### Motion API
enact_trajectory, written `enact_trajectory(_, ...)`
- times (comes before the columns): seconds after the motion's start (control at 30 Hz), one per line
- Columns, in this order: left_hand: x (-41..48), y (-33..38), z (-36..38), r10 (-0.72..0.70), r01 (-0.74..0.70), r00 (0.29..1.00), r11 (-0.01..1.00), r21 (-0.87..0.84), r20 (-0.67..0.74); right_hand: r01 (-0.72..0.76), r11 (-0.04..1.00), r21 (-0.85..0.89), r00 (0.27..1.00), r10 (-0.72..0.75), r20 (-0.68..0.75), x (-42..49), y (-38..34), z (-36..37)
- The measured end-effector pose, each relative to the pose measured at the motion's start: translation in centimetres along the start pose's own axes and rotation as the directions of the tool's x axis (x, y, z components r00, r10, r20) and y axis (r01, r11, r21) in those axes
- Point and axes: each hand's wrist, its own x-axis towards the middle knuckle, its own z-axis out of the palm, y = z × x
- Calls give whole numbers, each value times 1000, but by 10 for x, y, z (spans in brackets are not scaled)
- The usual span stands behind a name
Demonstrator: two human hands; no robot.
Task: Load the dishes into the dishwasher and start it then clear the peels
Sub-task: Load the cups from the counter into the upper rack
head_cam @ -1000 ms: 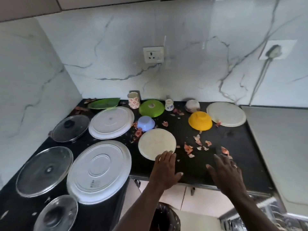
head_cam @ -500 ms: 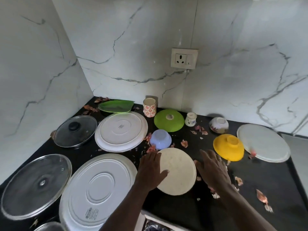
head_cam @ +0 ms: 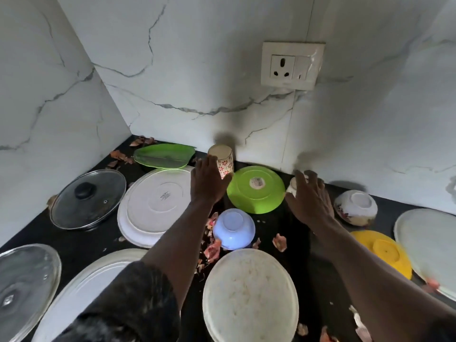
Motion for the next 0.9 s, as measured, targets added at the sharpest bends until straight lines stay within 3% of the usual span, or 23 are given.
enact_trajectory(0.13,37,-4,18,-89,89,996,996,24,-3,47,998,-51,998,-45,34,21,3,14)
enact_trajectory(0.23,53,-5,31,-77,76,997,997,17,13,70,996,-61,997,-68,41,28,9,24)
enact_trajectory(0.47,70,8,32,-144,153,987,974,-167,66,83,996,13,997,-83,6,33,21,29)
enact_trajectory(0.6,66,15,18,-157,167,985,967,-191,68,83,996,20,996,-83,-28,27,21,16)
enact_trajectory(0.9,5,42,-54,-8,8,1000,964,-264,3,45,997,60,988,-36,-147,-55,25,-44)
